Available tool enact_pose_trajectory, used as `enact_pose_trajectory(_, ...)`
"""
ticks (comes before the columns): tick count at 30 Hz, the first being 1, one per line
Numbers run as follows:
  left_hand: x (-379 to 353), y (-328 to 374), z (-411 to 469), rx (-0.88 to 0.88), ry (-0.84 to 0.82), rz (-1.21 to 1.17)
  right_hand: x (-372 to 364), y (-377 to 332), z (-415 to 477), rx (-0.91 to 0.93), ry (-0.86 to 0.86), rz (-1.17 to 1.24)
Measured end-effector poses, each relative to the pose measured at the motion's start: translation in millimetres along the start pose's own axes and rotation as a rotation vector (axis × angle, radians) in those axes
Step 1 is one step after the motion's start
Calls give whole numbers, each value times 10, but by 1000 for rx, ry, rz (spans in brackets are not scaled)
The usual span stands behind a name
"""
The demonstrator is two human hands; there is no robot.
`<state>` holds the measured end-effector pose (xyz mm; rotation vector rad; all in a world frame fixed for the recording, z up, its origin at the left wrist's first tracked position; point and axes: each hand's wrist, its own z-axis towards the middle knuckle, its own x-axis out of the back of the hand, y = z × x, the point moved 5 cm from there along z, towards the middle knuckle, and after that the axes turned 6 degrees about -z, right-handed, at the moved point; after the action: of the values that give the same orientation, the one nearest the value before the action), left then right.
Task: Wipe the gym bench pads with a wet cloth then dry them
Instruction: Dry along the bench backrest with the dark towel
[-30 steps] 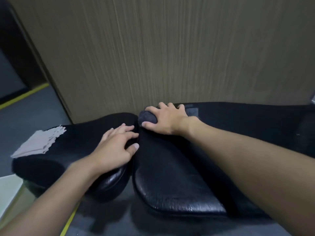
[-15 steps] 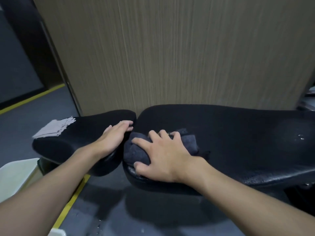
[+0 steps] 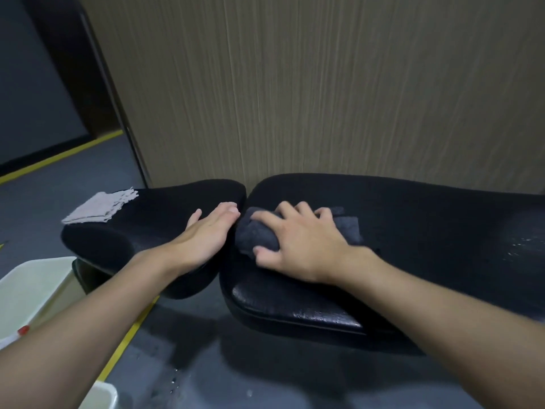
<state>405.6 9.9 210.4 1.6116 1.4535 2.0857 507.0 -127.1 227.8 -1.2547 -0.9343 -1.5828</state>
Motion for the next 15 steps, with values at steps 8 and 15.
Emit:
enact_pose_trajectory(8, -64, -17, 5, -165, -68, 365, -243, 733, 1109, -235, -69, 11)
enact_pose_trajectory(15, -70, -33, 31, -209, -34, 353, -300, 999, 1475, -363, -105, 33)
